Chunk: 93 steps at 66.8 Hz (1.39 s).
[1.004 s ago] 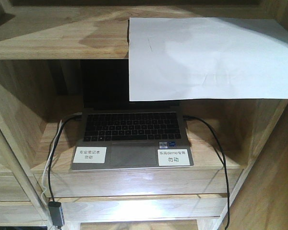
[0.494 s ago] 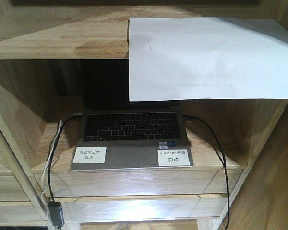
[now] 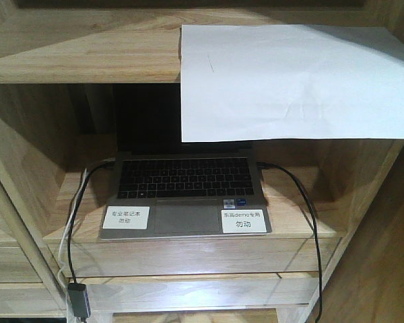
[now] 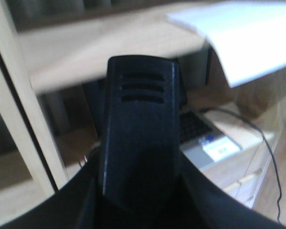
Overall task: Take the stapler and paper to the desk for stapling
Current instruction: 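Lift the stapler off the shelf and pull the left arm back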
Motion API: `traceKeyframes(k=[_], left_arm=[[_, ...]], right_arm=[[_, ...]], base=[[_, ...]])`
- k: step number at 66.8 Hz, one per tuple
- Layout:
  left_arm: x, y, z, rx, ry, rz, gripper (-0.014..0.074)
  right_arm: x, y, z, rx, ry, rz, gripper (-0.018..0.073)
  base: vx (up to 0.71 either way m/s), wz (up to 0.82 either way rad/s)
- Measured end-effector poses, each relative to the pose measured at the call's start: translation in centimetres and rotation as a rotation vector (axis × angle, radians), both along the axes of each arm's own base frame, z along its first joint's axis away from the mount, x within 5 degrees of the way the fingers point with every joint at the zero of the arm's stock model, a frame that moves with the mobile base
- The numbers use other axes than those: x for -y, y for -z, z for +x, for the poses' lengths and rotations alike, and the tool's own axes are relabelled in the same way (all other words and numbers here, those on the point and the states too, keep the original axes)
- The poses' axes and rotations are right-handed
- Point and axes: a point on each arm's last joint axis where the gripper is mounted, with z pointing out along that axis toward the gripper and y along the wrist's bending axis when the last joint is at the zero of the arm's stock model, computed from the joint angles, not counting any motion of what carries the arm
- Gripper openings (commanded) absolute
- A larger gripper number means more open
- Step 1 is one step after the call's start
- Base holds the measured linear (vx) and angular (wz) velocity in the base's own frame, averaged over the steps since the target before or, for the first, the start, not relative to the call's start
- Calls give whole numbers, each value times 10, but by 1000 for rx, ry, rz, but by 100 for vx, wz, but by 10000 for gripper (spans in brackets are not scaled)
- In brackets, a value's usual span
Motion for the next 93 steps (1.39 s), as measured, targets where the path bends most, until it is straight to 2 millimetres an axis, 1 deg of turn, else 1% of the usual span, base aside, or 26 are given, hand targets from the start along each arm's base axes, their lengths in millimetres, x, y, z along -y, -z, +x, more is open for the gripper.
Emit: traceKeyframes(k=[6,7,11,14,17,18,23,30,93], left_arm=[[-2,26,-6,29,-5,-14,-7],[-2,33,-5,18,-5,-10,-7],[-3,47,-6,43,-9,-22,-7],[-3,63,-5,42,-12,-23,-7],[-2,74,-4,41,-13,-24,-7],[-3,76,-4,47,-14,-26,-7],[-1,95,-1,30,-16,-21,-7],[-1,105,2,16,-18,-16,-7],[0,105,3,32,-20,-23,-7]], right_arm=[[0,0,0,0,0,0,-9],[0,0,0,0,0,0,-9],[0,0,0,0,0,0,-9],[0,0,0,0,0,0,-9],[0,0,0,0,0,0,-9],[0,0,0,0,0,0,-9],[0,0,0,0,0,0,-9],[0,0,0,0,0,0,-9],[0,0,0,0,0,0,-9]], base=[[0,0],[0,0],[0,0],[0,0],[0,0],[0,0],[0,0],[0,0],[0,0]])
